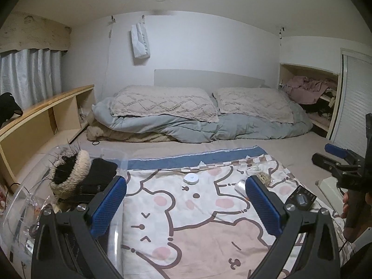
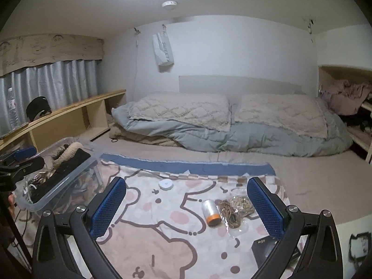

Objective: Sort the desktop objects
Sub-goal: 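Withdraw both tools from the bin back toward the bed, then grasp the white film roll with orange end with the right tool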

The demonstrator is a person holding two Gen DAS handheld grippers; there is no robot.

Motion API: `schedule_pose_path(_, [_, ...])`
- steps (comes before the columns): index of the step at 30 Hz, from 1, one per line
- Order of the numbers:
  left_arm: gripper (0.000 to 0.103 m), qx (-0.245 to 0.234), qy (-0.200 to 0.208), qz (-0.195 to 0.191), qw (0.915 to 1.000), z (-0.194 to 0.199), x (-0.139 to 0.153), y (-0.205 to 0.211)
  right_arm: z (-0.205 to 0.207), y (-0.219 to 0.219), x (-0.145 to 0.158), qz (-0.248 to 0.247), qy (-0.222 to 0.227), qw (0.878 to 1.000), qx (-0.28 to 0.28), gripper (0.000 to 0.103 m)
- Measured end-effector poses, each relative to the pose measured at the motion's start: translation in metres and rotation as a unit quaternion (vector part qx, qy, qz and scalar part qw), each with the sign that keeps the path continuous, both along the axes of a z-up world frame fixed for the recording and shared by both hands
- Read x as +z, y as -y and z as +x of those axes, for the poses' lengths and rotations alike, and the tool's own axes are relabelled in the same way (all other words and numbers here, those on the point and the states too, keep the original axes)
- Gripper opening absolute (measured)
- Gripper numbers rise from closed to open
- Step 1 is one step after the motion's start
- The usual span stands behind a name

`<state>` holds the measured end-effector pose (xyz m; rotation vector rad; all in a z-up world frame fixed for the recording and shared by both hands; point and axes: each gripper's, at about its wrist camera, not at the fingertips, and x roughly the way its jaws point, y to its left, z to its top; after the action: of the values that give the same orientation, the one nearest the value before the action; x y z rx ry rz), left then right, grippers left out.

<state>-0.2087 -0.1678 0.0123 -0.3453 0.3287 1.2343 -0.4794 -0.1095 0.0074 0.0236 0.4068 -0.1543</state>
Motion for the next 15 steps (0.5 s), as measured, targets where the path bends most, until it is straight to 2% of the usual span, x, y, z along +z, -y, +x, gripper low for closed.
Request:
schedule_pose_path(5, [0.103,-0.017,-0.01,-0.011,0.9997,0.02,-0.01,-0.006,0.021,0.006,-0.017,-0.025,-0.06,0.997,-0.034,0.103])
schedule_pose_path(11, [0.103,-0.035,-0.01,-0.035,0.9987,0.041,-0.022,-0.018,0.048,0.017,-0.021,-0.04,-0.092,0.991,-0.083,0.103])
schedule_pose_path(15, [0.103,-0.048,-0.017,-0.043,0.9978,0.054,-0.03,-0.024,0.072,0.03,-0.023,-0.03,-0.102,0.992,-0.062,0.103])
